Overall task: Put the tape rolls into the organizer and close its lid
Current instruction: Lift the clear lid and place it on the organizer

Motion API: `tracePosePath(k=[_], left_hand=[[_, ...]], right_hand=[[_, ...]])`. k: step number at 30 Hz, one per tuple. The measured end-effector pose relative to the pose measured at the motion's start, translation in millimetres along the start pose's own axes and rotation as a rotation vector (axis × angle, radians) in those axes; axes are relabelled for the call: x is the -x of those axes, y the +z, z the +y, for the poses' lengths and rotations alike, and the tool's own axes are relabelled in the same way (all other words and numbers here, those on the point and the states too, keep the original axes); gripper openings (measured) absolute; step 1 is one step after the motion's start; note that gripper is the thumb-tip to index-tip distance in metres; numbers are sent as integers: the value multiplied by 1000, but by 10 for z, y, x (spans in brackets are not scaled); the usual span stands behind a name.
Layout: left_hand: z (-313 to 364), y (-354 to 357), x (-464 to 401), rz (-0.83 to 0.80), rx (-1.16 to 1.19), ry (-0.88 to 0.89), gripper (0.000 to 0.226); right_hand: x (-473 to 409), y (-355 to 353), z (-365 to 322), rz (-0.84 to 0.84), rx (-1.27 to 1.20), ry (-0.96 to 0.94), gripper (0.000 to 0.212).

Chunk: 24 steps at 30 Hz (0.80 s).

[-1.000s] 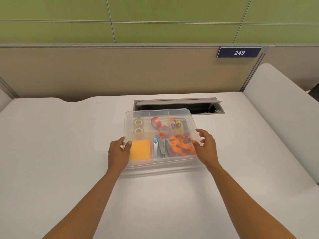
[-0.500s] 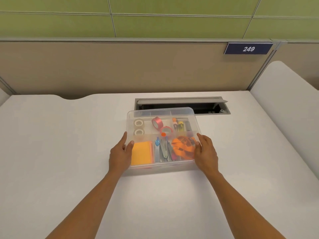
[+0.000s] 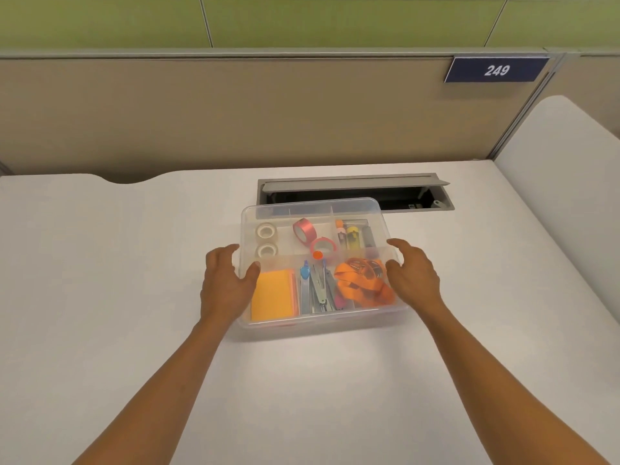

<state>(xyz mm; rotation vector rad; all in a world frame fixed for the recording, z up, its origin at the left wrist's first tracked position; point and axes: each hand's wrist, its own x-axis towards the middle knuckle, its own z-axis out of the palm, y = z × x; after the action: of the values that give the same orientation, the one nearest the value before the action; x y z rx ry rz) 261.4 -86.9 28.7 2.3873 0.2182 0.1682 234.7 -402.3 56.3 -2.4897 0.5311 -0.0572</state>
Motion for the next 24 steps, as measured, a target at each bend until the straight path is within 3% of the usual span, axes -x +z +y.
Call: tracePosePath(k=[5, 10, 15, 24], left_hand=[[166, 67, -315, -6, -49, 92, 64], [309, 140, -717, -113, -176, 146, 72], [331, 282, -828, -227, -267, 176, 80], [261, 358, -847, -194, -228, 172, 86]], right_hand=[[-368, 64, -163, 128, -27, -138, 44], [-899, 247, -305, 20, 161, -353, 53], [-1102, 441, -202, -68, 231, -374, 69], [-1105, 507, -135, -57, 146, -348, 77]])
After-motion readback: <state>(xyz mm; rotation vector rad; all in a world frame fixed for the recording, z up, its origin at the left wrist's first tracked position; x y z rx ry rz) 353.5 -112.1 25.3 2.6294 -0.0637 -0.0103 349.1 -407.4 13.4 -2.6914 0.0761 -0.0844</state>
